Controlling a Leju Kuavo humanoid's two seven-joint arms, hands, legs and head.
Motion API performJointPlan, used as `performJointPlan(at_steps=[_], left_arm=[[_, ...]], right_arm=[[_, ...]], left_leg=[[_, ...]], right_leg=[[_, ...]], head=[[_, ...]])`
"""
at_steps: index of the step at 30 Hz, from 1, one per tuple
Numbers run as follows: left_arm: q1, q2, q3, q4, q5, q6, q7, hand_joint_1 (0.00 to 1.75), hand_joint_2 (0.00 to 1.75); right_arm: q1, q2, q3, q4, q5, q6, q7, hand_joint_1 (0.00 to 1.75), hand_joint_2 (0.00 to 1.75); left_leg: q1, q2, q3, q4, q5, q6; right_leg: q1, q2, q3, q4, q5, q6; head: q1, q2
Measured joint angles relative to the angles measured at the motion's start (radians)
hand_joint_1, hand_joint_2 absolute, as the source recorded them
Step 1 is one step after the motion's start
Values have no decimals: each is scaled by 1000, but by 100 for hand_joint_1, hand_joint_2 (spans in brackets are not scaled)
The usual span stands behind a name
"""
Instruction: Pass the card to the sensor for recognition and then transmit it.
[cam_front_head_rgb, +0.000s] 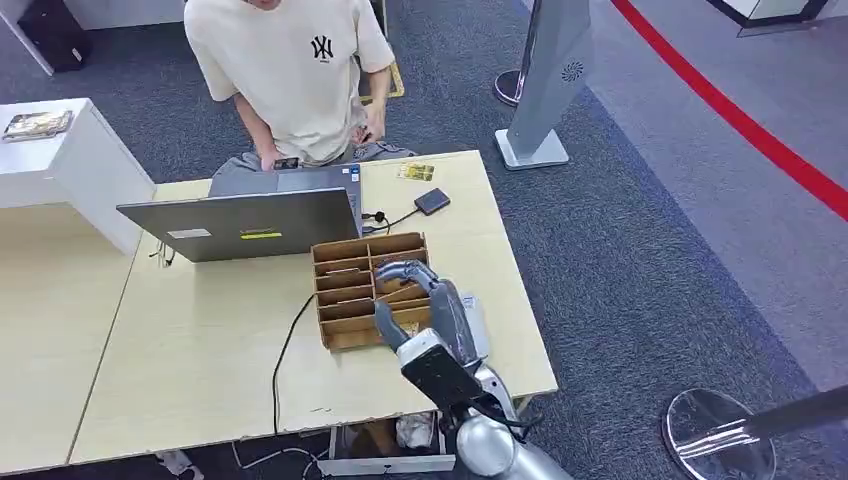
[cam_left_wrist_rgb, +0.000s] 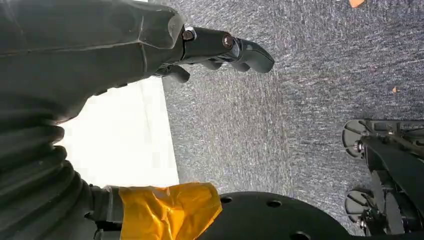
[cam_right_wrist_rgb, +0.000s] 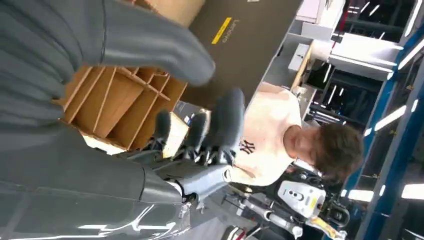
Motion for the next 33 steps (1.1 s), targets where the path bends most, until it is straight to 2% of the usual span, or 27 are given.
performJointPlan(at_steps=[2,3,5,6,7,9,10,13,20,22,23,24,25,26,28,30,33], left_arm=[[0,0,0,0,2,0,0,0,175],[0,0,0,0,2,0,1,0,175],[0,0,0,0,2,1,1,0,175],[0,1,0,0,2,1,2,0,175],[0,1,0,0,2,1,2,0,175],[0,1,0,0,2,1,3,0,175],[0,1,0,0,2,1,4,0,175],[-1,1,0,0,0,3,9,0,175],[-1,2,0,0,-8,2,10,0,175],[-1,3,0,0,-10,-1,10,0,175],[-1,3,0,0,-12,-2,10,0,175],[-1,5,0,0,-14,-4,10,0,175],[-1,5,0,0,-17,-5,10,0,175],[-1,6,0,0,-19,-8,9,0,175],[-2,9,0,0,-24,-13,6,0,175],[-2,10,0,0,-26,-15,3,0,175],[-2,11,-1,0,-34,-21,3,0,175]], right_arm=[[3,0,10,2,0,2,3,138,175],[4,2,11,3,3,3,5,124,175],[4,3,20,10,16,8,13,122,175],[3,3,26,13,27,12,14,77,175],[2,3,37,18,46,14,17,51,175],[0,3,58,29,86,9,23,47,175],[-2,3,70,37,109,1,23,37,175],[-18,6,104,70,168,-23,29,47,175],[-70,24,181,177,295,-66,61,44,175],[-85,32,200,210,332,-76,73,63,175],[-94,36,211,228,345,-79,77,63,175],[-100,37,216,241,355,-82,80,94,175],[-107,40,221,253,368,-91,84,103,175],[-117,45,226,269,383,-102,88,87,175],[-134,51,235,290,412,-109,107,94,175],[-170,53,238,322,429,-113,118,87,175],[-223,54,238,372,445,-127,117,89,175]], left_leg=[[0,0,0,0,0,0],[0,0,0,0,0,0],[0,0,0,0,0,0],[0,0,0,0,0,0],[0,0,0,0,0,0],[0,0,0,0,0,0],[0,0,0,0,0,0],[0,0,0,0,0,0],[0,0,0,0,0,0],[0,0,0,0,0,0],[0,0,0,0,0,0],[0,0,0,0,0,0],[0,0,0,0,0,0],[0,0,0,0,0,0],[0,0,0,0,0,0],[0,0,0,0,0,0],[0,0,0,0,1,0]], right_leg=[[0,0,0,0,0,0],[0,0,0,0,0,0],[0,0,0,0,0,0],[0,0,0,0,0,0],[0,0,0,0,0,0],[0,0,0,0,0,0],[0,0,0,0,0,0],[0,0,0,0,0,0],[0,0,0,0,0,0],[0,0,0,0,0,0],[0,0,0,0,0,0],[0,0,0,0,0,0],[0,0,0,0,0,0],[0,0,0,0,0,0],[0,0,0,0,0,0],[0,0,0,0,0,0],[0,0,0,0,0,0]], head=[[0,0],[0,0],[0,0],[0,0],[0,0],[0,0],[0,0],[0,0],[0,0],[0,0],[0,0],[0,0],[0,0],[0,0],[0,0],[0,0],[0,0]])
